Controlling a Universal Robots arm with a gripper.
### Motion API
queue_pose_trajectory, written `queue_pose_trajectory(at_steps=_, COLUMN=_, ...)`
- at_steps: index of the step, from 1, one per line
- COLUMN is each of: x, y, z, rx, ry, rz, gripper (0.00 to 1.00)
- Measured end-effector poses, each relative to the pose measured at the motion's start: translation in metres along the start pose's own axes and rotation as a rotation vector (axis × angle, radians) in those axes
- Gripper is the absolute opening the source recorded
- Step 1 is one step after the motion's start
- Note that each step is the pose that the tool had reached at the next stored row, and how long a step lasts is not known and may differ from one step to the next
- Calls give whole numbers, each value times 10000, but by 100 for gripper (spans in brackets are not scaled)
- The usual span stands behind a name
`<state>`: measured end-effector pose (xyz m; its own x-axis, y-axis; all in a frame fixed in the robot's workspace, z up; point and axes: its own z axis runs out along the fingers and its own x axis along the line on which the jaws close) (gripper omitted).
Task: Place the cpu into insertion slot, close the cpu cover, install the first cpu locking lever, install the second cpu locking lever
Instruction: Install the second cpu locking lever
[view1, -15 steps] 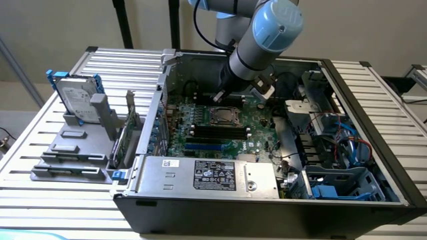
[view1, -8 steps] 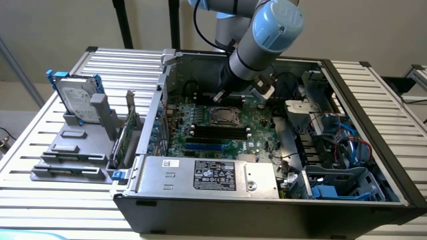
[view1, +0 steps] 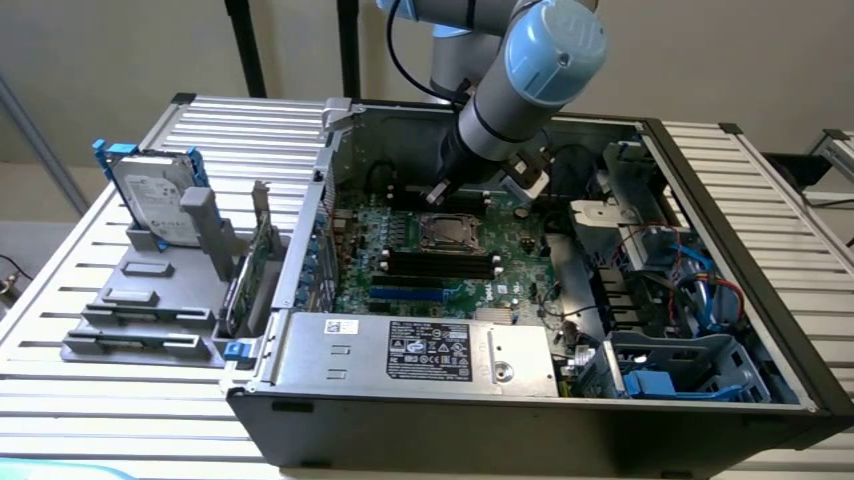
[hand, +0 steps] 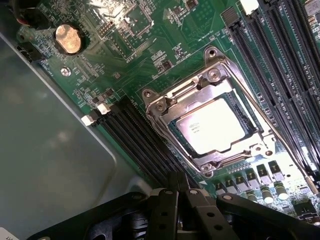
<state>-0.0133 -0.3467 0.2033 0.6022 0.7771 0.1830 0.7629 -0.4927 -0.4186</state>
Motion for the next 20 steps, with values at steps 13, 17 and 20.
queue_pose_trajectory(at_steps=13, x=0, y=0, z=0, rx=41, ry=54, rz=-15, gripper=11)
queue_pose_trajectory(at_steps=17, x=0, y=0, z=0, rx=54, ry=70, rz=-19, gripper=11)
queue_pose_trajectory(at_steps=20, x=0, y=0, z=0, rx=64, ry=83, rz=-22, gripper=11)
